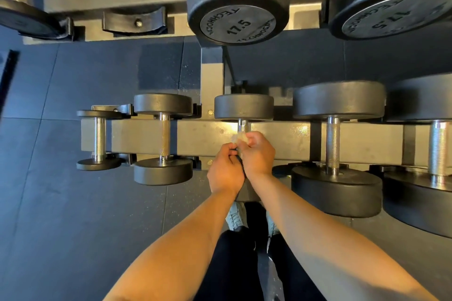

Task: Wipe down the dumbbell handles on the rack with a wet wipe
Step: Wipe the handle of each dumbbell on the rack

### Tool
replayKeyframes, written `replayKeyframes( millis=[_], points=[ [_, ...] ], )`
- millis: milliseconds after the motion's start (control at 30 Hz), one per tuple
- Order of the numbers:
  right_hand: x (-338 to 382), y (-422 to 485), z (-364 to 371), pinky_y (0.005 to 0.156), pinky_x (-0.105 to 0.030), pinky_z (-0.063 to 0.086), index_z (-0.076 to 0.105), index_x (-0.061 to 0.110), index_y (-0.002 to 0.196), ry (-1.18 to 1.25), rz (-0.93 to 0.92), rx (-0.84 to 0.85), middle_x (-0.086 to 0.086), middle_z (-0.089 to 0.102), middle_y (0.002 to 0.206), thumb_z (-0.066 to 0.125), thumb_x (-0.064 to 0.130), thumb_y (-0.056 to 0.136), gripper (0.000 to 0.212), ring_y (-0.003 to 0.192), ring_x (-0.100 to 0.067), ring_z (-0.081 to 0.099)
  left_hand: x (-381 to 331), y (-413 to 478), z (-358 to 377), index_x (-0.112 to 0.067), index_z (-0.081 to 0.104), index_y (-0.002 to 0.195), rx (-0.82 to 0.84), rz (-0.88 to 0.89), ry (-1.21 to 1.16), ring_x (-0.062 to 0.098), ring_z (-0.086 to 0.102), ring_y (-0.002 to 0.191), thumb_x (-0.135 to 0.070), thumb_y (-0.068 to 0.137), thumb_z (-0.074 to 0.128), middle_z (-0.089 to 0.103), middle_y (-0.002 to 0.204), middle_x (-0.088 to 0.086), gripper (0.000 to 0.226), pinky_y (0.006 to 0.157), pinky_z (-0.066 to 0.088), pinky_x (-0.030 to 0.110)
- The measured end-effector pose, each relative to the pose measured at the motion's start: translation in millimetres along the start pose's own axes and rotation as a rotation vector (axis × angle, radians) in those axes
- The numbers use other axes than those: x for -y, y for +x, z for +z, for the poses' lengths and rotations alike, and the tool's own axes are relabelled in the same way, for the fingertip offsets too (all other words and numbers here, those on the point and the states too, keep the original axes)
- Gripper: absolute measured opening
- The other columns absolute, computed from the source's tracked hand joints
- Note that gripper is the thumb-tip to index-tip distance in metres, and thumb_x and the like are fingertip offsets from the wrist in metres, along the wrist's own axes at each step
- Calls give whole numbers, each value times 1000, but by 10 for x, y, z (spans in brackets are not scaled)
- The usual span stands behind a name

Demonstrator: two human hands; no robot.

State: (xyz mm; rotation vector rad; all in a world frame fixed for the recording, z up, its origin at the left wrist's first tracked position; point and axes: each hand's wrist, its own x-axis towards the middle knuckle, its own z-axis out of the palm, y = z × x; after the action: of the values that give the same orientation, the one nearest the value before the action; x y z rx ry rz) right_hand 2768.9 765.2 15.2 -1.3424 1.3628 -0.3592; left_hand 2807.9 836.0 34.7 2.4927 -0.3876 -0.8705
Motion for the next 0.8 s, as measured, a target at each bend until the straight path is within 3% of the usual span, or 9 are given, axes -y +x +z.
replayKeyframes(
  millis=[133,267,300,400,433,567,667,733,800],
  points=[
    [301,218,17,70,-17,45,59,22,95,196,168,-134,13,57,84,78,21,85,21,84,-9,58,8,9,0,-37,54,129,-7,-2,-16,17,62,103,-19,102,39,68,116,-13,36,82,42,31],
    [489,314,93,84,-28,50,54,25,89,432,411,-89,12,57,85,82,15,83,30,87,-11,59,22,10,5,-36,54,129,-1,-4,-21,17,60,98,-18,101,38,68,114,-14,36,80,43,32],
    [498,323,94,82,-26,50,55,24,88,438,425,-94,12,57,84,82,15,83,29,86,-12,59,16,11,4,-36,54,129,-3,-2,-20,17,61,98,-19,101,38,69,114,-14,36,81,45,33],
    [447,287,57,53,-15,41,60,15,91,321,433,-126,3,62,84,76,22,89,17,69,-7,57,2,7,-3,-36,54,129,-7,-7,-27,19,63,100,-20,102,38,69,115,-12,35,87,50,37],
    [401,262,39,52,-16,40,62,12,94,256,430,-127,-2,65,89,73,23,91,16,70,-8,58,-6,5,-6,-36,54,130,-8,-7,-27,19,64,101,-20,102,38,69,115,-12,36,89,51,38],
    [203,130,-31,71,-26,51,66,14,103,29,320,-48,-9,69,109,62,18,98,8,89,-16,61,-26,-17,-20,-35,55,130,-8,-9,-25,20,64,103,-19,102,38,68,115,-12,36,92,50,40],
    [263,215,-8,93,-31,50,62,18,129,89,321,-20,-2,61,121,46,10,104,31,109,-18,57,-30,-5,-22,-35,55,130,-8,-15,-23,18,64,103,-20,103,38,68,114,-13,36,93,50,39],
    [402,353,45,92,-37,51,60,19,130,251,489,-12,-6,60,119,40,13,105,33,108,-23,58,-27,-5,-16,-35,56,129,-8,-11,-18,17,63,102,-20,103,37,67,112,-14,35,90,49,37],
    [442,428,42,81,-35,48,62,14,123,398,659,41,-10,61,106,39,18,105,29,92,-23,57,-14,-2,-10,-34,56,128,-12,-8,-23,14,62,101,-18,102,39,67,112,-15,35,87,46,33]
  ],
)
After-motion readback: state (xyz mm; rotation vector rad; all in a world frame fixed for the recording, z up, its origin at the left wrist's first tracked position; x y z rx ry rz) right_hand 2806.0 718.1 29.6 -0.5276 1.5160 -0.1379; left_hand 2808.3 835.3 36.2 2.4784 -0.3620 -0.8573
